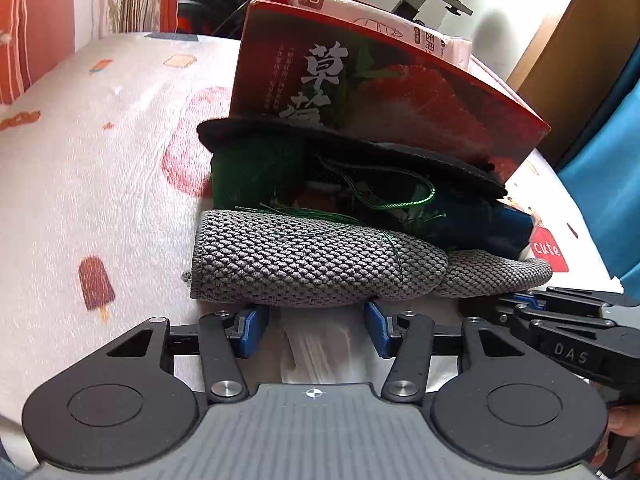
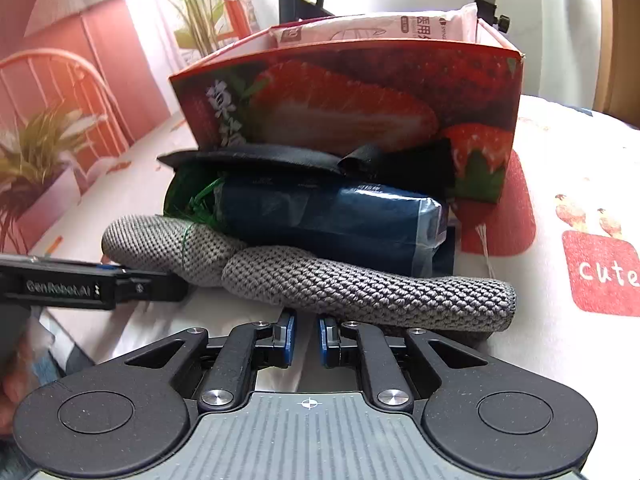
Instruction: Organize soft objects
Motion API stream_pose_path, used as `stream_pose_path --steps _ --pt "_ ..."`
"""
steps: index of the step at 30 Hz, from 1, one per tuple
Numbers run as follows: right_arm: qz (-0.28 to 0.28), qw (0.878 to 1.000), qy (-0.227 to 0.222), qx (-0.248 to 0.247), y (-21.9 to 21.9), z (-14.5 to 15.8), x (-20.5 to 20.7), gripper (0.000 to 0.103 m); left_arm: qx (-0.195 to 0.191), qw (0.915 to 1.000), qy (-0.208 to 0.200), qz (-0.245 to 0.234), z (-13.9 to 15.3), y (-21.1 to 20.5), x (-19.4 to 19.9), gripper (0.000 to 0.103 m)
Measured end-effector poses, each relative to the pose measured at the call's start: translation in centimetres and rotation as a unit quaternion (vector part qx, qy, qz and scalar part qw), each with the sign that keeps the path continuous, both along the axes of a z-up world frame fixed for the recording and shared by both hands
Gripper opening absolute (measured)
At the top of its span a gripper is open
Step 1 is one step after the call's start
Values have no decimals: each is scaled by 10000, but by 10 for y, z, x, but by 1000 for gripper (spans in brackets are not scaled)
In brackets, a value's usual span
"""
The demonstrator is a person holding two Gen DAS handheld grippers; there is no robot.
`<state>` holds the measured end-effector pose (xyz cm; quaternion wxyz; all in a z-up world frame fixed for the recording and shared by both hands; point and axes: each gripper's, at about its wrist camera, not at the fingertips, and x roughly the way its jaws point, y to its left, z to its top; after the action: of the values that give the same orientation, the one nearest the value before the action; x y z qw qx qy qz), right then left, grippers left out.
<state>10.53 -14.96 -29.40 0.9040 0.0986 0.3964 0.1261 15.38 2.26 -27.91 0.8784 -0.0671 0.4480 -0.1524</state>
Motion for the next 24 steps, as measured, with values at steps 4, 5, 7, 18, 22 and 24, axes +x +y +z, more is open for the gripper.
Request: stream_pose_path --steps 4,5,7,18,22,24 --pt "-153 9998 -131 80 -4 0 12 12 189 9998 -106 42 2 -5 15 55" --pt "-197 9996 -142 132 -5 0 15 13 201 9997 -110 73 1 -5 20 55" --pt "-286 9991 -84 287 -9 -4 22 15 191 9997 -81 136 0 -5 29 55" --pt "-63 9991 186 368 -2 -8 8 41 100 9999 119 30 2 0 37 55" --pt "64 9995 198 244 5 -6 -1 41 190 9995 190 -136 3 2 23 56" --pt "54 9994 234 247 6 -5 -2 37 105 9994 276 -172 4 4 17 56"
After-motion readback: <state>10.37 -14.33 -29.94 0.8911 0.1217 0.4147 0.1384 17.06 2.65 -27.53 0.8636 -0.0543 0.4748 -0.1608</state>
